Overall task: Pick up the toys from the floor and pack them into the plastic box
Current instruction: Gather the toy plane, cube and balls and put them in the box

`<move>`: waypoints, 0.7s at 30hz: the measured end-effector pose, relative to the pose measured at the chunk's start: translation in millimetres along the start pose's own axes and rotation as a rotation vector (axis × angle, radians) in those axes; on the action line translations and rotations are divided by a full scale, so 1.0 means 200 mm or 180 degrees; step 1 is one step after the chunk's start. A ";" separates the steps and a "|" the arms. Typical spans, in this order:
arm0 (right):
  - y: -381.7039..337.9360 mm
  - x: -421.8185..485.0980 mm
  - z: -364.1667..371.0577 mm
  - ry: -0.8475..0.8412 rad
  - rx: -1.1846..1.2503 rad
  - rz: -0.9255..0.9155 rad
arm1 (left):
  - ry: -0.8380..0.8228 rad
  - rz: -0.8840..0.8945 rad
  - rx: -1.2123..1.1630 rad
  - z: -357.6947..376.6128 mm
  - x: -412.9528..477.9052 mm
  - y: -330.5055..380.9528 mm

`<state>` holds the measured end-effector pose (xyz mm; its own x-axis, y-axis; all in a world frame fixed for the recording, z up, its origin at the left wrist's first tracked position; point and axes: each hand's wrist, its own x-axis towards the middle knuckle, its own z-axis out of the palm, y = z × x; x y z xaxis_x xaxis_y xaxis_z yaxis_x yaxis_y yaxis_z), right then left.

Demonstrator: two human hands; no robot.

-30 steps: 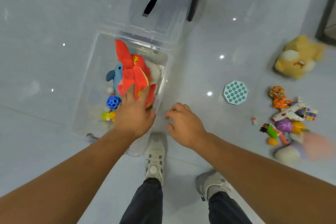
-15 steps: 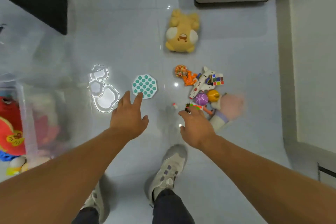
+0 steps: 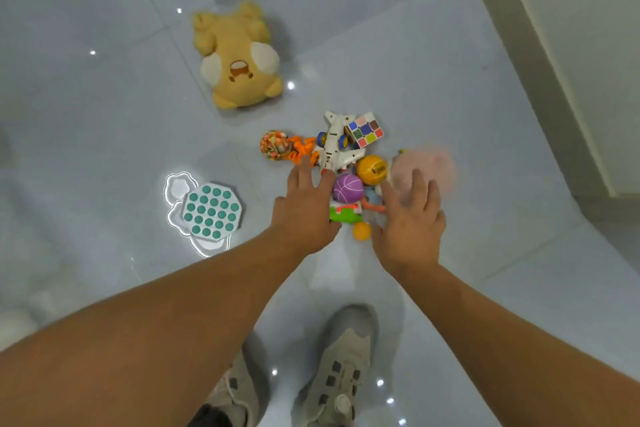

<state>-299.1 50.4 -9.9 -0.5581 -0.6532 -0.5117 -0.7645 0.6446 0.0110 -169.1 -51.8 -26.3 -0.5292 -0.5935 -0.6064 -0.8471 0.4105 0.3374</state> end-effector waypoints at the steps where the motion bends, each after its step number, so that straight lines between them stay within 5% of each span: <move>1: 0.01 0.04 0.03 0.0186 0.0066 -0.0231 | 0.0063 0.0063 0.0059 0.02 0.07 0.01; 7: -0.05 0.38 0.07 0.0603 0.0141 -0.1116 | 0.0328 0.0438 0.0130 0.13 0.29 0.04; 14: -0.06 0.72 -0.03 -0.0302 -0.0518 -0.1792 | 0.0412 0.0456 0.0016 0.27 0.37 0.02; 21: -0.05 0.77 0.03 -0.0676 -0.0457 -0.1742 | 0.0534 0.0272 -0.0270 0.28 0.41 0.06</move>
<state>-375.7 -54.5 -93.1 -0.0060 -0.7718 -0.6359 -0.9666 0.1675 -0.1940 -220.5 -56.8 -113.2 -0.5940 -0.6688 -0.4470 -0.7961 0.4089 0.4462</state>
